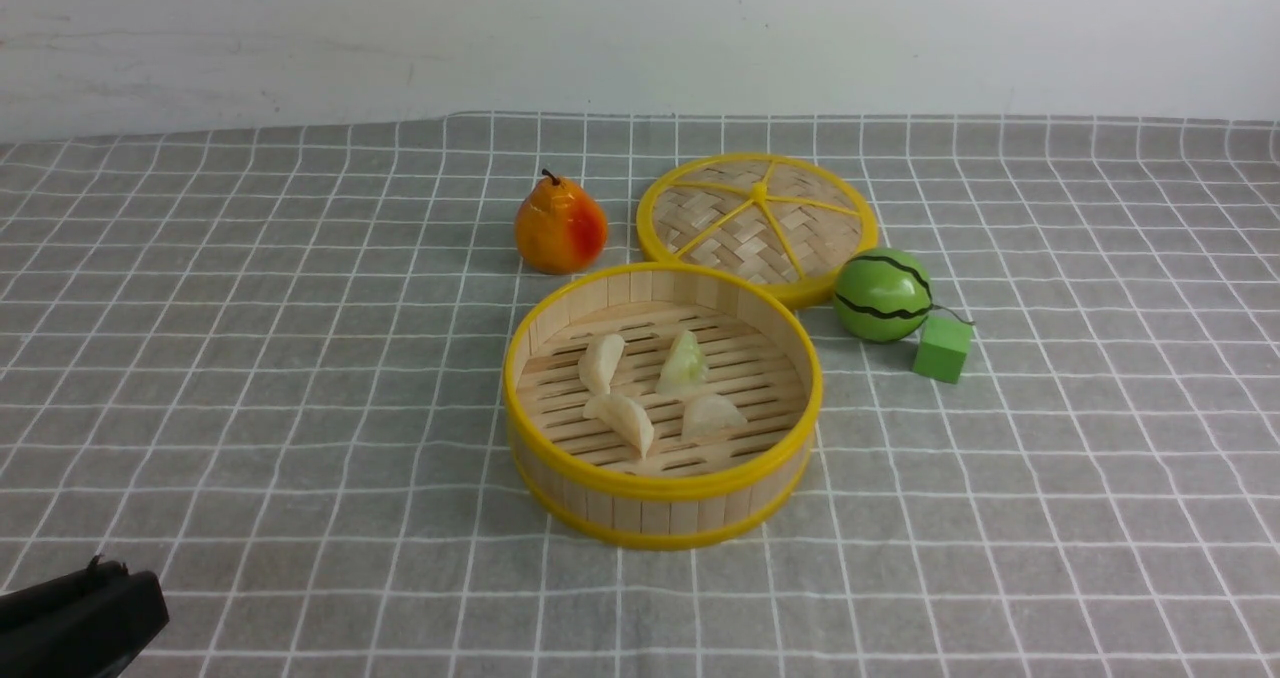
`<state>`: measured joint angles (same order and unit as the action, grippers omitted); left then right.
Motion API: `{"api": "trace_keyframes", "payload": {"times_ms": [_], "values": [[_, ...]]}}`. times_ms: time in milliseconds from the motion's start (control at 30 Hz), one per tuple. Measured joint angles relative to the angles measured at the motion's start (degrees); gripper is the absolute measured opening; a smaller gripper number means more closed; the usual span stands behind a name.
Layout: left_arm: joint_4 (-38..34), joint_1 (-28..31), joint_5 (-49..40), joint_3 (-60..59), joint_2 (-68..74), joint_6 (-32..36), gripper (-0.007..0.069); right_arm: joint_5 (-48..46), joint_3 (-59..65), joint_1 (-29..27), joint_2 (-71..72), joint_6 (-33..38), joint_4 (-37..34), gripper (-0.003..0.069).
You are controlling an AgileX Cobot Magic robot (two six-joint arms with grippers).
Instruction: Put the dumplings into the steamer on the table with the grey tablecloth.
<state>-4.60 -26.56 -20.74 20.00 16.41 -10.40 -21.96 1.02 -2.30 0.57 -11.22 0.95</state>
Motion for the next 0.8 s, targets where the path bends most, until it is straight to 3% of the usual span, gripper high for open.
{"api": "trace_keyframes", "payload": {"times_ms": [133,300,467,633,800], "values": [[0.78,0.0,0.05,0.0,0.0,0.0,0.0125,-0.02,0.0,0.0,0.0,0.0,0.0,0.0041],[2.58,4.19,7.09,-4.13,-1.75,0.0,-0.0015,-0.02,0.0,0.0,0.0,0.0,0.0,0.0051],[2.61,13.69,13.7,-11.19,-7.25,0.0,-0.0014,-0.02,0.0,0.0,0.0,0.0,0.0,0.006],[2.65,24.03,14.54,-17.79,-14.04,0.0,-0.0014,-0.02,0.0,0.0,0.0,0.0,0.0,0.0062],[2.65,28.32,12.96,-21.28,-16.91,0.0,-0.0014,-0.02,0.0,0.0,0.0,0.0,0.0,0.0063]]}}
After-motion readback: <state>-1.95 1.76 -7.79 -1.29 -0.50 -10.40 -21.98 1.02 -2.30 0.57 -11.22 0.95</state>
